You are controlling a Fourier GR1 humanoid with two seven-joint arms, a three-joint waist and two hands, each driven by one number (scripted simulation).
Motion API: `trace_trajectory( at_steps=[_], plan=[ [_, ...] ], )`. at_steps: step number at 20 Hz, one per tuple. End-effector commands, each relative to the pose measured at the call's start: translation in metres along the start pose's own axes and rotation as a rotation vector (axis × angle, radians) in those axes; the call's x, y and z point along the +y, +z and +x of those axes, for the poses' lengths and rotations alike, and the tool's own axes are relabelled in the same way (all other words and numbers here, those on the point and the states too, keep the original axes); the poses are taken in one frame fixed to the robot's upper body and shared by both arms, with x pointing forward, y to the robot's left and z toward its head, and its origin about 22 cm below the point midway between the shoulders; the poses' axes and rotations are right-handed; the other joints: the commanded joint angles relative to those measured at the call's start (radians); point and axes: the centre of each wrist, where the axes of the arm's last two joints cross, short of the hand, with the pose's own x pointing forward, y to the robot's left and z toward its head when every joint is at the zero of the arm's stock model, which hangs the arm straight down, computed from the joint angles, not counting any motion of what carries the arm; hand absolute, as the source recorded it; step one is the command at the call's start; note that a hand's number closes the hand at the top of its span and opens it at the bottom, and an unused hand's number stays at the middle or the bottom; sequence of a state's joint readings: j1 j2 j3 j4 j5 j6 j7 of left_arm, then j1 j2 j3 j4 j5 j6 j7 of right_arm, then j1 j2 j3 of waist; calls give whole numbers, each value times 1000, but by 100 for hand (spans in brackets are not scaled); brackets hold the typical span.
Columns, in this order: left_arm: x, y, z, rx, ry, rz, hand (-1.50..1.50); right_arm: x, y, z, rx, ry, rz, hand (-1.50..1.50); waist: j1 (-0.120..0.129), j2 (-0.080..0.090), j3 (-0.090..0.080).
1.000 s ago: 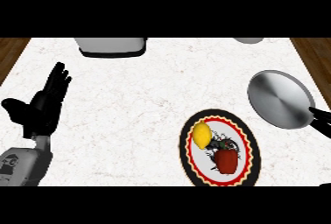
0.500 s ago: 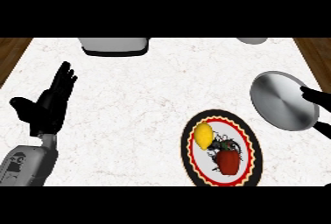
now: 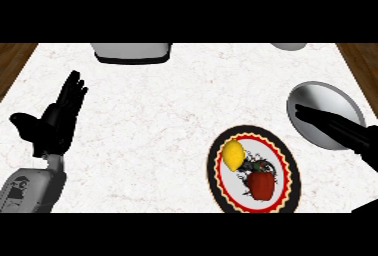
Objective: Pick the bell pepper from the plate and place it in the pan
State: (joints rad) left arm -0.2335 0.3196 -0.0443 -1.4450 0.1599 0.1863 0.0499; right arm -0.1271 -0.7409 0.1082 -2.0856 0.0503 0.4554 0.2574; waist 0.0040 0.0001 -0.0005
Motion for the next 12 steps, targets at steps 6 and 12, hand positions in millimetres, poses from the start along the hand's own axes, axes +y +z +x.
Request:
trace_trajectory(
  at_steps=[6,12],
  plan=[
    [-8,3,-1,-1,-5,0,0,38,-9,28,97,27,60,-150,-3,-1,0],
    [12,-3,9,6,-4,22,0,33,-21,-2,160,27,37,-150,-3,0,1]
  ],
)
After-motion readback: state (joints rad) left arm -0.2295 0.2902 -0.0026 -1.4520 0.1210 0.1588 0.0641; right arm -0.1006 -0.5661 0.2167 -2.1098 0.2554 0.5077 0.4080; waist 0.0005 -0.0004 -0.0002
